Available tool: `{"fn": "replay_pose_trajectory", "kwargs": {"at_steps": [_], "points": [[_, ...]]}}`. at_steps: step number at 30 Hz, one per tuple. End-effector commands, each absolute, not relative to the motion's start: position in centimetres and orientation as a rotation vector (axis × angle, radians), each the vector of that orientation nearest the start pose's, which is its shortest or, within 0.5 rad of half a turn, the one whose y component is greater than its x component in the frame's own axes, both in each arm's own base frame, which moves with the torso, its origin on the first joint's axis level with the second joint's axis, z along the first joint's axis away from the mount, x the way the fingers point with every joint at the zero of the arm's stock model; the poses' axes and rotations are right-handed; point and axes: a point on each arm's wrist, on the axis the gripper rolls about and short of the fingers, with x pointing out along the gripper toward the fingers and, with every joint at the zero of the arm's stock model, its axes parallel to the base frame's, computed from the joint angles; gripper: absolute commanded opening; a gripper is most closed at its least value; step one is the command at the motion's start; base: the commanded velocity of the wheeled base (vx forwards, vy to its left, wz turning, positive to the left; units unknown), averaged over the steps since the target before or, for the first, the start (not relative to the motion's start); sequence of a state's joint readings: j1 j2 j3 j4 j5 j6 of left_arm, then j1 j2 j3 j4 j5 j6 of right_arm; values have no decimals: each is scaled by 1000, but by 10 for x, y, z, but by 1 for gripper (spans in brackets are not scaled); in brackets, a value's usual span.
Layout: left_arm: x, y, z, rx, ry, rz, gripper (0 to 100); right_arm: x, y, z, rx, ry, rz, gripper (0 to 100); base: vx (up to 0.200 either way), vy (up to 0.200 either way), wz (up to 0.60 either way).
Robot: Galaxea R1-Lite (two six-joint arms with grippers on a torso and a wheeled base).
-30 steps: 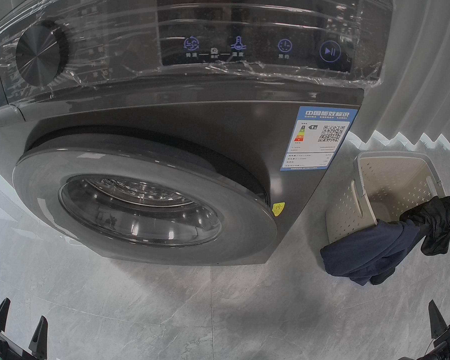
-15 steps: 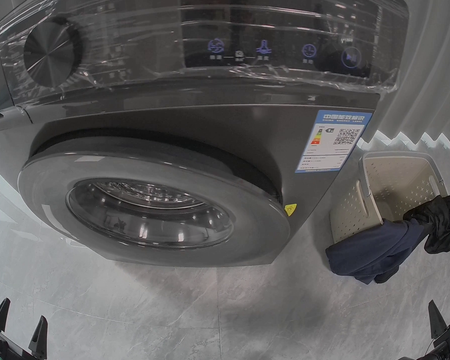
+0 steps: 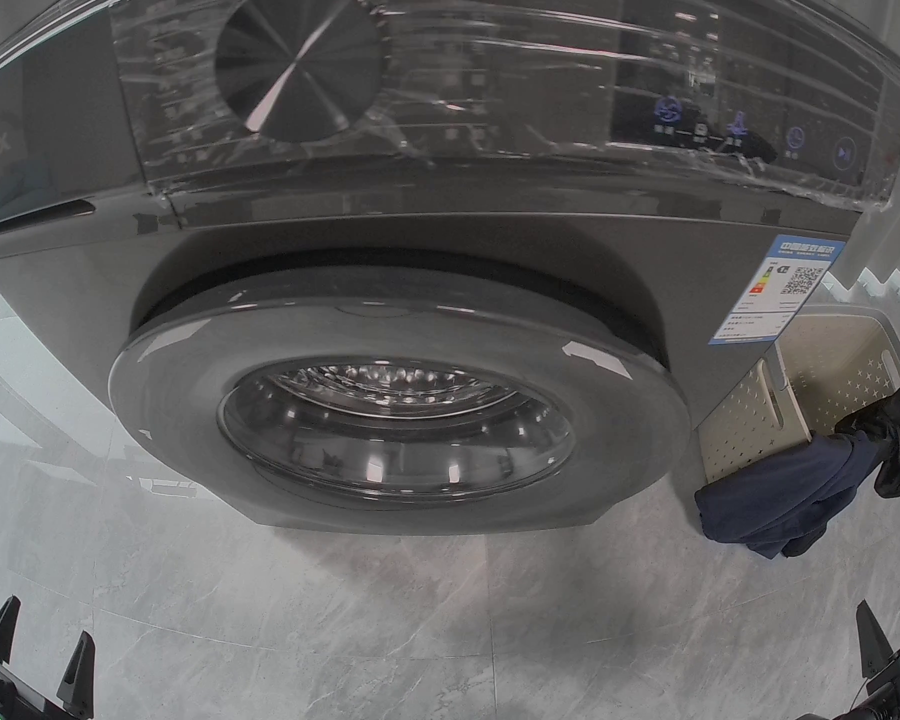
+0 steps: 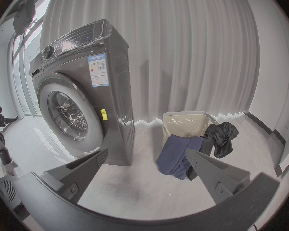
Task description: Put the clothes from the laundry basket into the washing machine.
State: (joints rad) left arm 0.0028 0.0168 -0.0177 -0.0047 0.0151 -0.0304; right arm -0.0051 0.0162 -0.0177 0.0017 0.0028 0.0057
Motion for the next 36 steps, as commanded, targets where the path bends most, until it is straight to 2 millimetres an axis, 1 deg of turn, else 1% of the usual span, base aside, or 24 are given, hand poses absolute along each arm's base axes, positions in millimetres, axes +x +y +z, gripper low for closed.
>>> {"fn": "replay_pose_trajectory", "kwargs": {"at_steps": [1, 21, 27, 36], "points": [[-22, 0, 76, -31, 1, 18, 100, -23, 0, 75, 6, 3, -2, 100, 0, 0, 0], [-22, 0, 76, -31, 1, 17, 100, -23, 0, 75, 6, 3, -2, 100, 0, 0, 0], [-22, 0, 76, -29, 1, 17, 100, -23, 0, 75, 6, 3, 0, 100, 0, 200, 0], [-22, 0, 76, -29, 1, 18, 100, -23, 0, 76, 8, 2, 0, 100, 0, 0, 0]]}}
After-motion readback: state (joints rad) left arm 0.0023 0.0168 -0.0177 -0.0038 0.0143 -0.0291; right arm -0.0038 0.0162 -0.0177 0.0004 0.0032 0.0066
